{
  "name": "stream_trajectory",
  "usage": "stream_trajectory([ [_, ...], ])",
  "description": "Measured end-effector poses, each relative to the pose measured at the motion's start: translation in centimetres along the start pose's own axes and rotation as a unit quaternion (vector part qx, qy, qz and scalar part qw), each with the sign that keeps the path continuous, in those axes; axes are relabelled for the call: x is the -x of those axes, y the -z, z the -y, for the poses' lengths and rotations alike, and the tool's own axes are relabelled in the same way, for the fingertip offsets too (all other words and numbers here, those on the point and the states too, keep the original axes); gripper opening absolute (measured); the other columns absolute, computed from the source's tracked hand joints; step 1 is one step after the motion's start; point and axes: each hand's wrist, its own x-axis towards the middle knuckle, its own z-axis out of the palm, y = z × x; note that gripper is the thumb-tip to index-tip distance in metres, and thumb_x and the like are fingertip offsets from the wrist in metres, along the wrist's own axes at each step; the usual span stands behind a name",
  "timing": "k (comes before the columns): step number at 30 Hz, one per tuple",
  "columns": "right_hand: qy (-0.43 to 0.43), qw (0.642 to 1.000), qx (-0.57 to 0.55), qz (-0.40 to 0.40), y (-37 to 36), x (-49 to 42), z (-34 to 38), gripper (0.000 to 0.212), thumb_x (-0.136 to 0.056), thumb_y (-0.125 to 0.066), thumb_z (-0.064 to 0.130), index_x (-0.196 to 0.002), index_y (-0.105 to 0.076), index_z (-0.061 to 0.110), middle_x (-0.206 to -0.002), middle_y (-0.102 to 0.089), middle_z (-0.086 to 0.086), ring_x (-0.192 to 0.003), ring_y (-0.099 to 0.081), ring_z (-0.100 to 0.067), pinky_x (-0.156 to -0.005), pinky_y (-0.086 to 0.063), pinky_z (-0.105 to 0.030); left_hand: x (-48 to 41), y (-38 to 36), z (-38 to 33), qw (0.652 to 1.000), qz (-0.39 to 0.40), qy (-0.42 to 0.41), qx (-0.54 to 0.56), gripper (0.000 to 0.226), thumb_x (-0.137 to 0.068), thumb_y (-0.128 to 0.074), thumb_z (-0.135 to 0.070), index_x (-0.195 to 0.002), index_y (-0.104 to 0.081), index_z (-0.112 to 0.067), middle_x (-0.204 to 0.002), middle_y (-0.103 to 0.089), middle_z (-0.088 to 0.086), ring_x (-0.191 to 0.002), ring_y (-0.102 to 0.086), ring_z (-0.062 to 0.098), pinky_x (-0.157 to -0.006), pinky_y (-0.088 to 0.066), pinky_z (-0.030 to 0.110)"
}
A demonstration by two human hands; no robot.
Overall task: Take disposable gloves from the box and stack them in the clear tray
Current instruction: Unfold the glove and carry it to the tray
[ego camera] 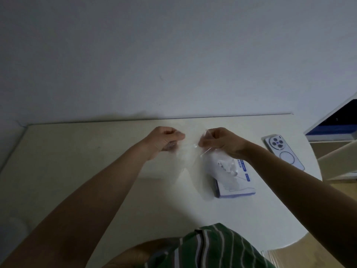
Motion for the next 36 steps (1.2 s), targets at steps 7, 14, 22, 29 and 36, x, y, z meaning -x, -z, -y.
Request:
stream_trajectory([
  [7, -0.045, 0.997, 0.055, -0.015, -2.9, -4.2, 1.8, 0.016, -0.081, -0.07, -0.005, -0.092, -0.059, 0.0, -0.084, -0.06, -0.012, -0.073, -0.062, -0.021, -0.067, -0.054, -0.027, 0.9, 5.0, 1.4, 0.996, -0.08, -0.014, 0.022, 0.02, -0.091, -0.064, -0.021, -0.074, -0.059, -0.012, -0.067, -0.056, 0.005, -0.058, -0.054, 0.017, -0.061, -0.051, 0.028],
  [14, -0.01, 0.956, 0.266, -0.125, -6.7, -8.1, 4.0, 0.053, -0.074, -0.081, 0.008, -0.122, -0.058, 0.006, -0.113, -0.061, -0.018, -0.091, -0.061, -0.021, -0.079, -0.054, -0.031, 1.5, 8.2, 4.0, 0.97, -0.2, -0.066, -0.125, 0.023, -0.098, -0.051, -0.021, -0.084, -0.065, -0.009, -0.052, -0.05, 0.003, -0.038, -0.045, 0.015, -0.042, -0.035, 0.021],
  [22, 0.221, 0.848, 0.458, -0.15, -13.4, -10.8, 2.4, 0.021, -0.083, -0.069, 0.013, -0.102, -0.066, 0.02, -0.101, -0.057, 0.003, -0.077, -0.058, -0.009, -0.073, -0.054, -0.032, 0.6, 10.2, 7.2, 0.862, -0.307, -0.049, -0.4, 0.027, -0.102, -0.036, -0.024, -0.103, -0.058, -0.007, -0.093, -0.067, 0.012, -0.086, -0.062, 0.031, -0.07, -0.045, 0.036],
  [29, -0.024, 0.819, 0.572, -0.027, -14.2, -13.3, -3.7, 0.063, -0.086, -0.071, 0.024, -0.141, -0.042, 0.023, -0.135, -0.044, -0.008, -0.115, -0.053, -0.025, -0.094, -0.05, -0.038, -0.4, 9.9, 7.5, 0.791, -0.247, -0.029, -0.559, 0.019, -0.1, -0.041, -0.013, -0.118, -0.042, -0.007, -0.101, -0.062, 0.014, -0.082, -0.063, 0.029, -0.058, -0.04, 0.033],
  [36, -0.03, 0.815, 0.579, -0.011, -15.4, -14.6, -5.2, 0.071, -0.082, -0.074, 0.02, -0.143, -0.039, 0.017, -0.137, -0.038, -0.01, -0.121, -0.043, -0.025, -0.094, -0.051, -0.036, -1.5, 8.6, 7.4, 0.709, -0.118, -0.2, -0.666, 0.02, -0.086, -0.052, -0.002, -0.104, -0.053, -0.011, -0.101, -0.054, 0.009, -0.086, -0.057, 0.023, -0.067, -0.043, 0.029],
])
